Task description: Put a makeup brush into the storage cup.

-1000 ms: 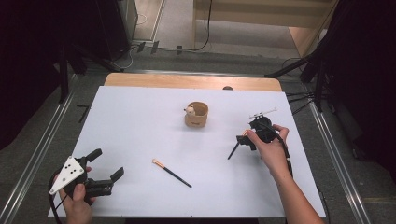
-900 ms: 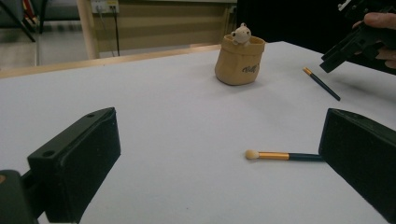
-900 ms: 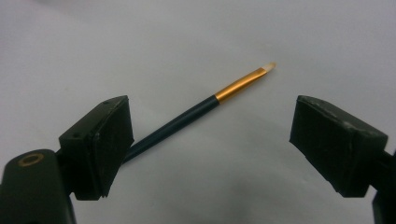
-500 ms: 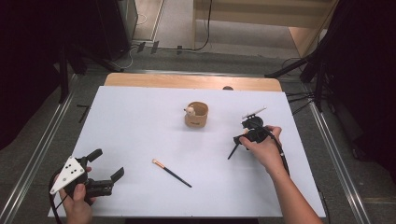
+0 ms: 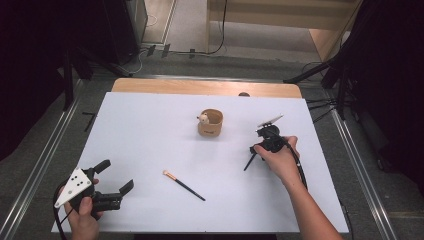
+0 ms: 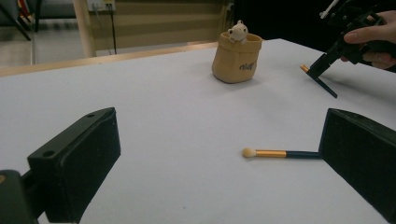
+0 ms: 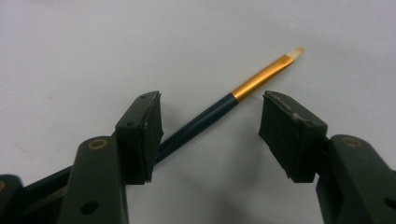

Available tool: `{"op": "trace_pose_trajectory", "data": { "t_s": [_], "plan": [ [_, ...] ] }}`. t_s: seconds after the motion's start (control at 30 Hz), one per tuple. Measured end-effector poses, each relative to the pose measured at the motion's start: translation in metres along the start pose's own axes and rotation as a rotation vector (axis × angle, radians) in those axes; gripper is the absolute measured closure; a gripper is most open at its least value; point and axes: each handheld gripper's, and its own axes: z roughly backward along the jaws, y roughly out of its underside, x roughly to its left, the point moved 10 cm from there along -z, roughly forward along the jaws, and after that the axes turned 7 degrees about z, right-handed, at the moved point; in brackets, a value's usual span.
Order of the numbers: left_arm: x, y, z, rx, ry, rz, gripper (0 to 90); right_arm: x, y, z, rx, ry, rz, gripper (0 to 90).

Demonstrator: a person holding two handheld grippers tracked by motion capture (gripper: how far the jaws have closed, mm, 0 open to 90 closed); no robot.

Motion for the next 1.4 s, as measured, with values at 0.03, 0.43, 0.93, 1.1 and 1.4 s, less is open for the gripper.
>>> {"op": "trace_pose_trajectory", "data": {
  "t_s": [0.03, 0.43, 0.93, 1.1, 1.4],
  "plan": [
    [0.000, 0.000, 0.000, 0.000, 0.000, 0.000, 0.0, 0.000, 0.001, -0.001, 0.006, 0.000, 0.000, 42.4],
    [-0.005, 0.001, -0.003, 0.009, 0.010, -0.003, 0.0, -0.007, 0.002, 0.000, 0.002, 0.006, 0.057, 84.7],
    [-0.040, -0.009, -0.044, 0.051, 0.107, -0.019, 0.0, 0.000, 0.005, 0.018, -0.205, -0.047, 0.089, 84.9],
    [-0.061, -0.016, -0.064, 0.064, 0.160, -0.033, 0.0, 0.005, 0.005, 0.036, -0.323, -0.087, 0.078, 84.9],
    [-0.079, -0.027, -0.087, 0.062, 0.211, -0.033, 0.0, 0.013, 0.002, 0.065, -0.509, -0.154, 0.065, 84.9]
  ]
}}
